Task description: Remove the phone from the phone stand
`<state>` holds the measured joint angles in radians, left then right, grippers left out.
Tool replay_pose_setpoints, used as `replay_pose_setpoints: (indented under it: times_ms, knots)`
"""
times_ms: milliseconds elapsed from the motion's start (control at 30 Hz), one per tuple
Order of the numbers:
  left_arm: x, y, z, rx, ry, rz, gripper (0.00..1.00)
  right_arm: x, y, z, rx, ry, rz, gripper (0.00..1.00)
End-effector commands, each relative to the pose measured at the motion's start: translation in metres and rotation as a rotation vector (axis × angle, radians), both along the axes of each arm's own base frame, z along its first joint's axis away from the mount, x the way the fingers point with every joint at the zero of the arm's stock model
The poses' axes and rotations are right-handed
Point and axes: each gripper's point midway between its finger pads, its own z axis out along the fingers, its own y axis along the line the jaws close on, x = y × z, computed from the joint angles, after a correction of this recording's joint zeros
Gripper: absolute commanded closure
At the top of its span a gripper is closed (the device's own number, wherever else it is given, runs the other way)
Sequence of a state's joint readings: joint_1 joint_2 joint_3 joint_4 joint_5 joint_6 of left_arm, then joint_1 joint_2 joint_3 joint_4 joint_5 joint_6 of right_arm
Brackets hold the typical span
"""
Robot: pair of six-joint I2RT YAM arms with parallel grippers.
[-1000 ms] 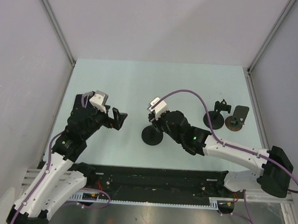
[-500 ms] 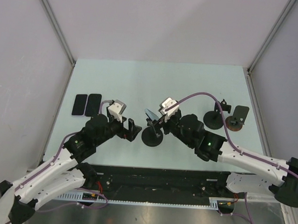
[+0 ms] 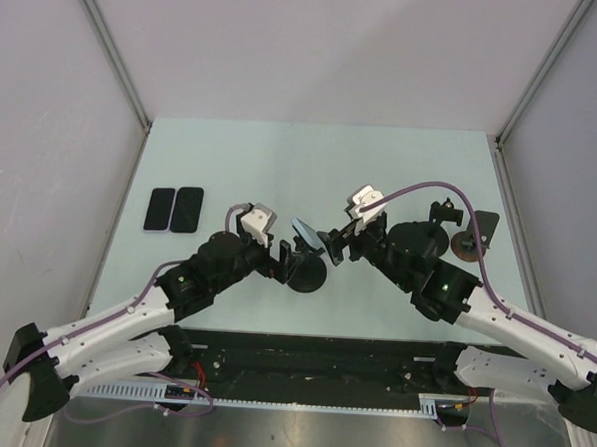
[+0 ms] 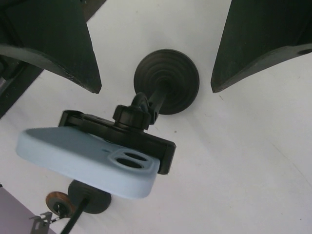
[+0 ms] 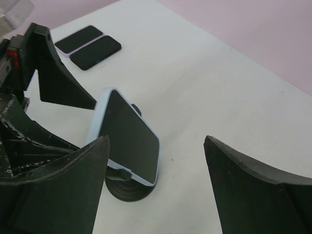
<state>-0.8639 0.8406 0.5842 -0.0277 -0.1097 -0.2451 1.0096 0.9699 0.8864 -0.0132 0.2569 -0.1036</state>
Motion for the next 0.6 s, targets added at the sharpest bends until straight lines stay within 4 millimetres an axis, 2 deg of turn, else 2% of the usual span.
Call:
replay_pose_setpoints:
  times_ms: [0,267,400,567]
  knots:
    - [0.016,-0.002,0.008,-0.074,-0.048,0.081,0.0,-0.001,-0.006,-0.002,-0.019,0.022,0.003,0.18]
    - [0.024,-0.004,-0.005,-0.099,-0.047,0.118,0.03,-0.023,0.023,-0.009,-0.061,-0.005,0.157,0.18]
    - [0.024,-0.008,-0.004,-0.129,-0.071,0.103,0.06,-0.013,0.028,-0.014,-0.072,-0.011,0.105,0.18]
    - [0.022,-0.014,-0.005,-0.131,-0.097,0.055,0.11,0.001,0.038,-0.016,-0.059,-0.036,0.045,0.26]
